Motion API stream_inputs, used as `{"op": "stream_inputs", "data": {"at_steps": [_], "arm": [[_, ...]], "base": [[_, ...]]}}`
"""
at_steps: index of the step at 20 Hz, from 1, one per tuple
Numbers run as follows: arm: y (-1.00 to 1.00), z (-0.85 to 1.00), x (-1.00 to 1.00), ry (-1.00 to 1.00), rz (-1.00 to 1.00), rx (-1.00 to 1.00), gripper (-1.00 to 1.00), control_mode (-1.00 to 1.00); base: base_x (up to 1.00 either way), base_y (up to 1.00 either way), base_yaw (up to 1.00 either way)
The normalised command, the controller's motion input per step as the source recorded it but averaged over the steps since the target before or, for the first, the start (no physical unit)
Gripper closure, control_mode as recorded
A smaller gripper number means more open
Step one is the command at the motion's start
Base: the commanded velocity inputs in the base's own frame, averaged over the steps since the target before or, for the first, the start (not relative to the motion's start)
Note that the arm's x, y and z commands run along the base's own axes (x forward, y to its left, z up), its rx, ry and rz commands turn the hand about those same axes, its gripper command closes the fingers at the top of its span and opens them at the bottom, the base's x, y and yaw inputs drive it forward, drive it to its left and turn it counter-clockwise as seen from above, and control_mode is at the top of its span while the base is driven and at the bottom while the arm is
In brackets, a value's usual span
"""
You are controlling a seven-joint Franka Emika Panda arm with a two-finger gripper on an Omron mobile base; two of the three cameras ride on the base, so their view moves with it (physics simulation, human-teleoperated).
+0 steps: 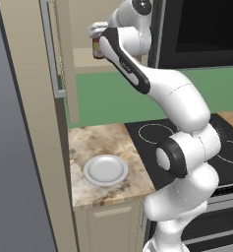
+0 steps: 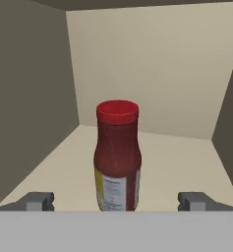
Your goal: Move the hot dog bun to the plate on the dining table and place the condiment next to that plate. Then navigate to the fridge and take the sausage and place it on the plate as well.
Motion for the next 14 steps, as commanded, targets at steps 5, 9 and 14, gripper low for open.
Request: {"op": "stream_inputs", "data": {"at_steps": [5, 9, 14], "arm": [[0.03, -0.14, 0.24, -0.01, -0.01, 0.0, -1.0, -1.0], [0.14, -0.06, 0.35, 0.0, 0.0, 0.0, -1.0, -1.0], [0.29, -0.01, 0.4, 0.0, 0.0, 0.0, -1.0, -1.0]], "base": [[0.0, 0.0, 0.0], [0.0, 0.0, 0.0], [0.0, 0.0, 0.0]]}}
